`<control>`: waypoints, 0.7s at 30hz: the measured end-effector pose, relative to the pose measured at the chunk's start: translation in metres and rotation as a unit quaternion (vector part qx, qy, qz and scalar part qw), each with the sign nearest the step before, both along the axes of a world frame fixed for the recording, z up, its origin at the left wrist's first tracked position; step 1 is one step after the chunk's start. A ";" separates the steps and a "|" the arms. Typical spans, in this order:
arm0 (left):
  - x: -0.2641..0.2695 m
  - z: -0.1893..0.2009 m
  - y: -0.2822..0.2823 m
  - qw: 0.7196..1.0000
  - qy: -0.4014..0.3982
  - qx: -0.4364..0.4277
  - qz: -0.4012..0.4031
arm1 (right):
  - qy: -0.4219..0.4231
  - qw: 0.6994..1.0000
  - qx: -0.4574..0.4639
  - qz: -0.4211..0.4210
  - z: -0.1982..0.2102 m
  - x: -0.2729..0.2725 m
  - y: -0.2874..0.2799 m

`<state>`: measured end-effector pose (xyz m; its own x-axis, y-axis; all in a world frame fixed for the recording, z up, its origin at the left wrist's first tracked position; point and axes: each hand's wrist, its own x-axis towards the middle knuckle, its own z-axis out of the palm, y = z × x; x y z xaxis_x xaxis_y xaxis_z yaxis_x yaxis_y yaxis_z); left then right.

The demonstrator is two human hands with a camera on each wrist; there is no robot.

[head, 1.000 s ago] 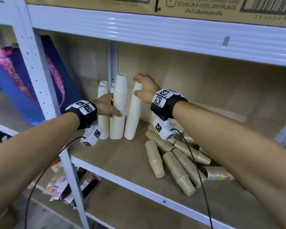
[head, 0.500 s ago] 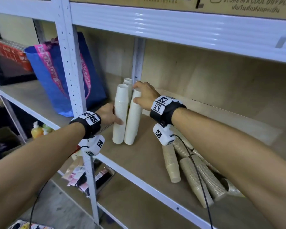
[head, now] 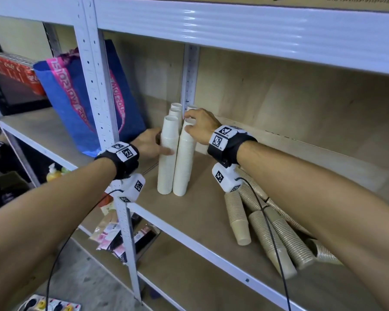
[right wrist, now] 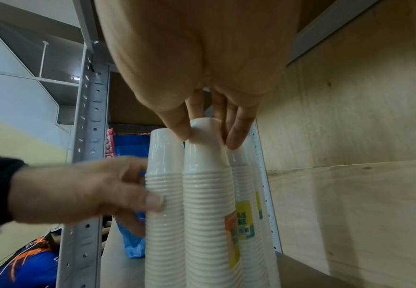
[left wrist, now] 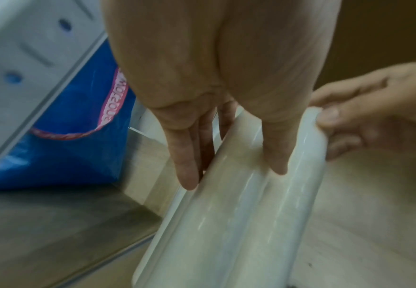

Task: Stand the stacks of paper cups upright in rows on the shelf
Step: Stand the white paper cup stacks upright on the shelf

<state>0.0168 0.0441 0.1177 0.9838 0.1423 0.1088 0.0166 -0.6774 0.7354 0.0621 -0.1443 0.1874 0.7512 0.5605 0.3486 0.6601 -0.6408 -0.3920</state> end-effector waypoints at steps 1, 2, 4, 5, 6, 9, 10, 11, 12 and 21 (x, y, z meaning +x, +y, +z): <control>-0.001 0.012 0.001 1.000 -0.010 0.000 0.004 | 0.002 1.000 -0.002 0.000 0.001 0.001 0.000; -0.002 0.024 0.001 1.000 -0.020 -0.011 0.004 | 0.005 1.000 -0.003 0.000 0.001 0.001 0.000; -0.004 0.045 -0.001 0.999 -0.039 -0.032 0.004 | 0.009 1.000 -0.002 0.000 -0.001 0.001 0.001; -0.005 0.053 -0.002 0.999 -0.047 -0.027 0.007 | 0.008 1.000 -0.001 0.001 -0.002 0.001 0.001; -0.006 0.061 -0.004 0.999 -0.051 -0.014 0.010 | 0.006 1.000 0.000 0.001 -0.003 0.001 0.002; -0.003 0.073 -0.010 0.998 -0.043 0.033 0.014 | 0.002 1.000 -0.002 -0.001 -0.002 0.003 0.004; -0.002 0.075 -0.012 0.998 -0.040 0.044 0.011 | 0.004 1.000 -0.005 -0.005 -0.002 0.003 0.004; -0.001 0.075 -0.013 0.998 -0.037 0.051 0.007 | 0.003 1.000 -0.005 -0.011 -0.003 0.005 0.005; 0.000 0.075 -0.013 0.998 -0.035 0.053 0.003 | 0.001 1.000 -0.005 -0.018 -0.004 0.006 0.006; 0.005 0.076 -0.018 0.999 -0.037 0.013 -0.012 | -0.015 0.999 -0.008 -0.043 -0.006 0.013 0.004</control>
